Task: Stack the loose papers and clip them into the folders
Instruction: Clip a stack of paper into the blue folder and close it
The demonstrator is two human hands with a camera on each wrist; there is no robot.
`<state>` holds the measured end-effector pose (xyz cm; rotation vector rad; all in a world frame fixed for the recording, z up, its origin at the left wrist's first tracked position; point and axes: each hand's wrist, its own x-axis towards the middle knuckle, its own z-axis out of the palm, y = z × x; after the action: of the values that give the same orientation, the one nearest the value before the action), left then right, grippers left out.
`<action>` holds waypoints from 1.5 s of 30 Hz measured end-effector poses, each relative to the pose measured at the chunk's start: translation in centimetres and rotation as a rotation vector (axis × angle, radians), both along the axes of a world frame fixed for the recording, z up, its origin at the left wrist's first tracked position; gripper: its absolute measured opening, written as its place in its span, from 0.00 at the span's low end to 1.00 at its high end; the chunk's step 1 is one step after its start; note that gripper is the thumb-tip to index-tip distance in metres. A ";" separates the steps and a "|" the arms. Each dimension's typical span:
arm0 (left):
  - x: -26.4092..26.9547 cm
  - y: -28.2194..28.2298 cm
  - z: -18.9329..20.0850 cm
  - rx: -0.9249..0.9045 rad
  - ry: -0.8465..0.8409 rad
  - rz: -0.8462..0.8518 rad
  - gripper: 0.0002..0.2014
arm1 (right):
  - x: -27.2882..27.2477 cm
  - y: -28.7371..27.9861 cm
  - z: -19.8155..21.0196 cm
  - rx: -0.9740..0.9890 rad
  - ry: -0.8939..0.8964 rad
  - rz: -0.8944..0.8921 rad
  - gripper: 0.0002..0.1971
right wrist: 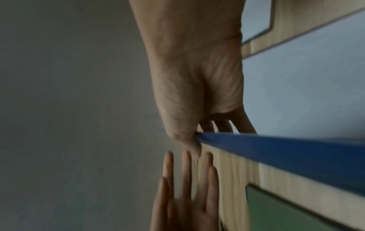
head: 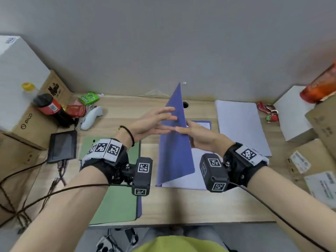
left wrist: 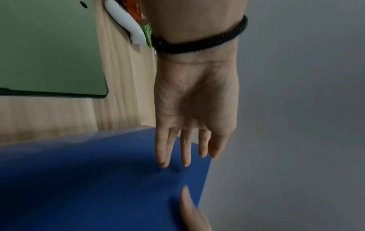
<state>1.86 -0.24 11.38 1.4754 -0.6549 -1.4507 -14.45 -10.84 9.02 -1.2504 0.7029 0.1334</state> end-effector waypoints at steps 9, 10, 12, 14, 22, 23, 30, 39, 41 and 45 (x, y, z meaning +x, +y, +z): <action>-2.0 1.8 -9.5 0.411 -0.122 0.173 0.15 | -14.8 -1.9 -6.5 -0.084 0.597 -0.281 0.27; -2.3 2.4 -10.6 0.471 -0.130 0.188 0.15 | -15.4 -1.2 -7.2 -0.045 0.601 -0.315 0.24; -3.0 3.3 -12.4 0.567 -0.129 0.188 0.10 | -16.1 -0.1 -8.6 0.038 0.586 -0.349 0.16; -3.8 3.7 -13.4 0.599 -0.153 0.185 0.03 | -15.8 0.4 -9.8 0.079 0.556 -0.346 0.11; -5.5 4.0 -14.8 0.475 -0.005 0.248 0.05 | -14.6 -0.7 -12.1 0.163 0.525 -0.324 0.16; -5.3 3.9 -14.9 0.440 -0.026 0.281 0.07 | -14.4 -0.9 -12.2 0.177 0.530 -0.325 0.15; -2.8 0.6 -16.5 0.317 0.007 0.389 0.42 | -12.9 -3.7 -12.8 0.183 0.410 -0.421 0.26; -3.3 -5.4 -16.5 0.323 -0.096 0.495 0.18 | -11.1 -7.4 -13.3 0.202 0.340 -0.451 0.14; -3.4 -6.3 -16.8 0.375 -0.163 0.599 0.22 | -10.9 -7.7 -13.6 0.208 0.309 -0.419 0.14; -3.5 -8.1 -17.1 0.633 -0.611 0.573 0.31 | -12.2 -9.9 -12.4 0.163 0.267 -0.332 0.12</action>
<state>-1.62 -8.31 -5.75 2.3992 -0.0642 -0.7654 -26.66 -20.69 -3.35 -0.9544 1.0988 0.0825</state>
